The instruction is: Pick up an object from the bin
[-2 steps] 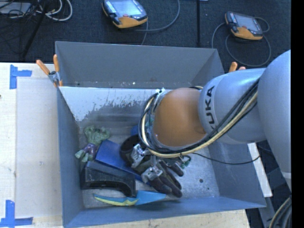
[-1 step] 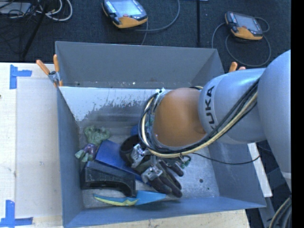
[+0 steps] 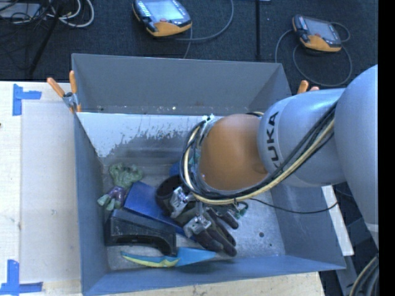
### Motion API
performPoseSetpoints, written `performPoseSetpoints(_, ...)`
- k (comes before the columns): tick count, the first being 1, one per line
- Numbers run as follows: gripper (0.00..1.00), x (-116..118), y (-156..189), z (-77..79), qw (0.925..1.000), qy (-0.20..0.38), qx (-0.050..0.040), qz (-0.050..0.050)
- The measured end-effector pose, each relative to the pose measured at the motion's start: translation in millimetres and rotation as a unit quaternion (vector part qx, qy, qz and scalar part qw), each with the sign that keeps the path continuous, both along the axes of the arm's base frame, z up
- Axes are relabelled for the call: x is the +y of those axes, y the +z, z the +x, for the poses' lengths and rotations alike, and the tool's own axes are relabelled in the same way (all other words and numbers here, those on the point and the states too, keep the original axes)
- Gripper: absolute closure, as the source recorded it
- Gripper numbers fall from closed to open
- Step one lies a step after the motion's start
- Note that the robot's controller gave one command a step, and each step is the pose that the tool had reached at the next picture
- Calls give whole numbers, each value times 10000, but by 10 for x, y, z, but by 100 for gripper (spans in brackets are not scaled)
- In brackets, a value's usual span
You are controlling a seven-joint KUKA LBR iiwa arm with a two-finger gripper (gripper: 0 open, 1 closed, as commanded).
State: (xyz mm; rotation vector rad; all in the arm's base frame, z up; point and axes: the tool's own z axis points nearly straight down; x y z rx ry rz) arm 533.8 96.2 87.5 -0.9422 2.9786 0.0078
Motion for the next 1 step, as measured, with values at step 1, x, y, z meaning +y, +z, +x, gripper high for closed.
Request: performPoseSetpoints(1,100,0,0,0,10000,-1,0,0)
